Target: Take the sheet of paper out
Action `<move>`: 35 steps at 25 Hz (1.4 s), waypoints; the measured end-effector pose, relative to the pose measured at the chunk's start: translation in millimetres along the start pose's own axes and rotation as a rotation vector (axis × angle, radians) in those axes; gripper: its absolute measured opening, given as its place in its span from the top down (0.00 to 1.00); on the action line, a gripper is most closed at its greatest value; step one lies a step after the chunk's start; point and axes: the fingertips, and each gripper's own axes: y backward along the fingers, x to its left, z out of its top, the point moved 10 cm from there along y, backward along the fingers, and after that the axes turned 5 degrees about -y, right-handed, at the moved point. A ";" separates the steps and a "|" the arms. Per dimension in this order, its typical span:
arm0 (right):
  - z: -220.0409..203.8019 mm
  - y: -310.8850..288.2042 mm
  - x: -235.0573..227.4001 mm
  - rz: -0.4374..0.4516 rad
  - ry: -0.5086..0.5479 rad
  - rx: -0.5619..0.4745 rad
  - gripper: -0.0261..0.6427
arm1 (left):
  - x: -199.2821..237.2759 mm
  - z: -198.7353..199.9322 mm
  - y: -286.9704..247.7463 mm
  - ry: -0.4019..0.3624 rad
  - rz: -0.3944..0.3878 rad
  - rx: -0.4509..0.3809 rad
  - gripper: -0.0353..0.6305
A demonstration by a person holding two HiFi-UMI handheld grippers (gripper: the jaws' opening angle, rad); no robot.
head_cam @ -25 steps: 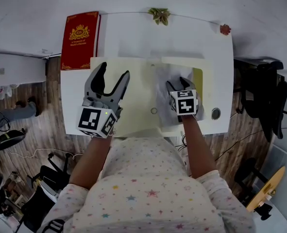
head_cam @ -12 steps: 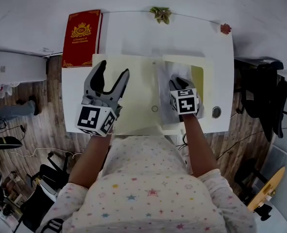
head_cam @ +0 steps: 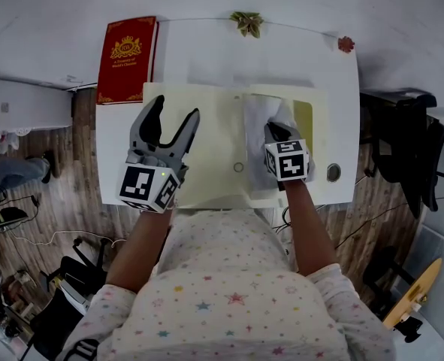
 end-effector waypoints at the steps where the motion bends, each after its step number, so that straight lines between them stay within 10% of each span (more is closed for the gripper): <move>1: 0.3 2.1 0.5 0.002 0.001 -0.008 0.94 | -0.4 0.6 0.8 0.000 0.002 -0.003 0.52; 35: 12.4 73.5 13.3 0.013 -0.001 -0.219 0.96 | -14.3 19.2 28.3 -0.022 0.021 -0.072 0.52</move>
